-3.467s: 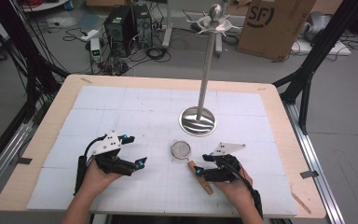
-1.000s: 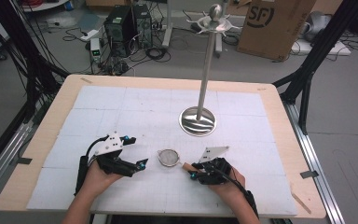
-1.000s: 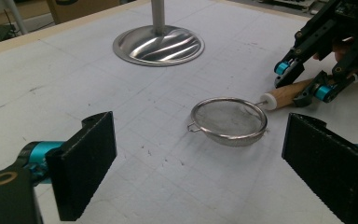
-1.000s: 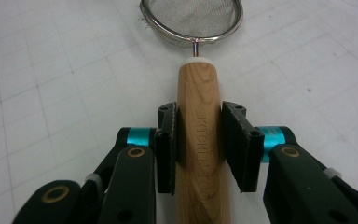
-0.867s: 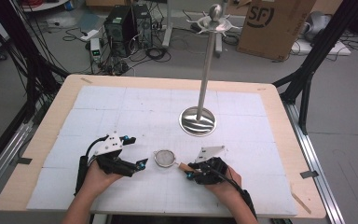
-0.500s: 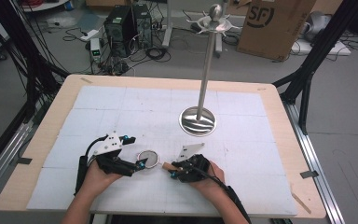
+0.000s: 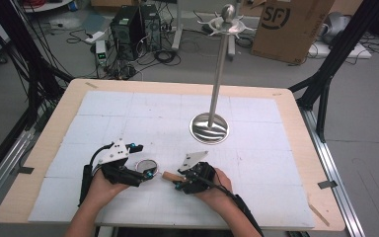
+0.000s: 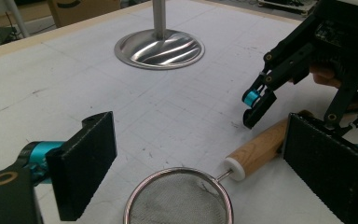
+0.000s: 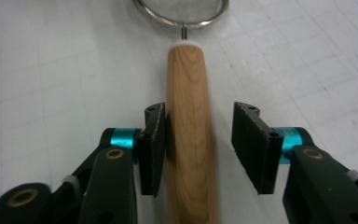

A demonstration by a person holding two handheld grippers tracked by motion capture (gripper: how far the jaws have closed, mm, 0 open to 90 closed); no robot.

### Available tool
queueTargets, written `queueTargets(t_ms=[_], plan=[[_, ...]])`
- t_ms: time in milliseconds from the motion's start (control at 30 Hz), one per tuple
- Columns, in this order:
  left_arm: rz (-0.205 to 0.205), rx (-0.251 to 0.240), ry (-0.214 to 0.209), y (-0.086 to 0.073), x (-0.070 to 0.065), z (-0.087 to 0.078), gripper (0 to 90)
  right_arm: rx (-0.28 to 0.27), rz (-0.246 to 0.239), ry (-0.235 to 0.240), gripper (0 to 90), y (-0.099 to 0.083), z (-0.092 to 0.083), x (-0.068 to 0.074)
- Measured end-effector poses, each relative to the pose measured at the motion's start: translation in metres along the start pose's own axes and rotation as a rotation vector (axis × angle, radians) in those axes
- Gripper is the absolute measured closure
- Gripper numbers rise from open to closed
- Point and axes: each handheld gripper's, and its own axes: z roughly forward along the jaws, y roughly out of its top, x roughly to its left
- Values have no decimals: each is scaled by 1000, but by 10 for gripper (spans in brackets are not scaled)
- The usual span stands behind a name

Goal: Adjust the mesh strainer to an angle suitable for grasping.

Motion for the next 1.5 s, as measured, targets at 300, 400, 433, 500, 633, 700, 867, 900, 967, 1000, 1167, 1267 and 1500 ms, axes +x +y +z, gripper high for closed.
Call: queueTargets(t_ms=[300, 400, 433, 500, 633, 700, 867, 900, 967, 1000, 1167, 1267, 1500], plan=[[2, 0, 2, 0, 0, 0, 107, 7, 43, -73, 553, -22, -23, -14], [2, 4, 0, 0, 0, 0, 107, 16, 67, -89, 578, -29, -29, -19], [3, 5, 2, 0, 0, 0, 107, 16, 67, -89, 578, -29, -29, -19], [2, 6, 2, 0, 0, 1, 107, 15, 66, -83, 598, -32, -30, -21], [1, 2, 0, 0, 0, 0, 107, 12, 38, -83, 644, -30, -29, -20], [3, 2, -1, 0, 0, 0, 107, 3, 33, -74, 655, -29, -27, -21], [1, 1, -2, 0, 0, 0, 107, -4, 22, -63, 669, -26, -23, -20], [2, 1, -2, 0, 0, 0, 107, -6, 21, -61, 673, -25, -22, -20], [1, -2, 0, 0, 0, 0, 107, -13, 11, -58, 677, -22, -18, -20], [0, -1, 1, 0, 1, 0, 107, -20, 8, -53, 681, -18, -14, -19], [0, -2, 3, 0, 1, -1, 107, -28, -5, -53, 681, -12, -7, -17], [-1, -4, -1, 0, 1, -1, 107, -39, 10, -85, 617, -13, -7, -23], [-1, -1, 1, 0, 1, -1, 107, -62, 89, -172, 590, -17, -7, -41]])
